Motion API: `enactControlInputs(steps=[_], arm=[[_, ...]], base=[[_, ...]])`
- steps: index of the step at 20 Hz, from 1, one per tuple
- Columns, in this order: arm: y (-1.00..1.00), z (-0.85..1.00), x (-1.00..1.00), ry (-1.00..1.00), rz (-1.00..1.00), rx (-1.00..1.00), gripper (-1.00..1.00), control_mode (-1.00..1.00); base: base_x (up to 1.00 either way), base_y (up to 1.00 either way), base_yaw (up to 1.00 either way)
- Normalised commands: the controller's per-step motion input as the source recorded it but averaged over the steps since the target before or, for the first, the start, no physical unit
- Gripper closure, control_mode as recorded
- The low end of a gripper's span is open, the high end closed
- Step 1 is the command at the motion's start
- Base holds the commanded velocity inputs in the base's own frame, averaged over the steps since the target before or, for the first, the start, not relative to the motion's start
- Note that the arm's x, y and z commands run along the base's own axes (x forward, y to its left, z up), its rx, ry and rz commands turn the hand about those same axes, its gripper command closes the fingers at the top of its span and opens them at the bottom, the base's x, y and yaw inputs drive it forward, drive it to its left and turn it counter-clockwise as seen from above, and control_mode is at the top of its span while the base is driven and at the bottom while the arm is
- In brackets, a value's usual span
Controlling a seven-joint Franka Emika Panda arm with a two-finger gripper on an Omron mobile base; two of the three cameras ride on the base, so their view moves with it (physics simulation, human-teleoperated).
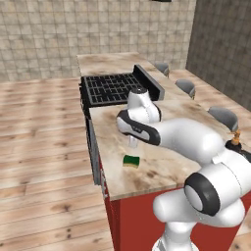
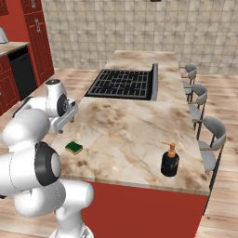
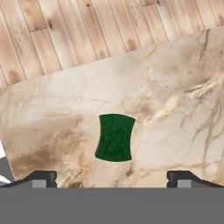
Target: Place the sponge inside the microwave to prepare for sanitizing.
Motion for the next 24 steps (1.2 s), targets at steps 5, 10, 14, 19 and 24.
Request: enactControlInputs(steps=[5, 10, 14, 19, 24], arm=[[0.0, -0.25, 0.05, 0.0, 0.0, 0.0, -1.0, -1.0], [0.0, -0.27, 0.0, 0.0, 0.0, 0.0, -1.0, -1.0], [0.0, -0.29, 0.0, 0.0, 0.0, 0.0, -1.0, -1.0], [0.0, -0.27, -0.02, 0.0, 0.0, 0.0, -1.0, -1.0], [0.02, -0.27, -0.02, 0.0, 0.0, 0.0, -1.0, -1.0]], base=[[0.0, 0.0, 0.0], [0.0, 0.0, 0.0], [0.0, 0.0, 0.0], [0.0, 0.0, 0.0], [0.0, 0.0, 0.0]])
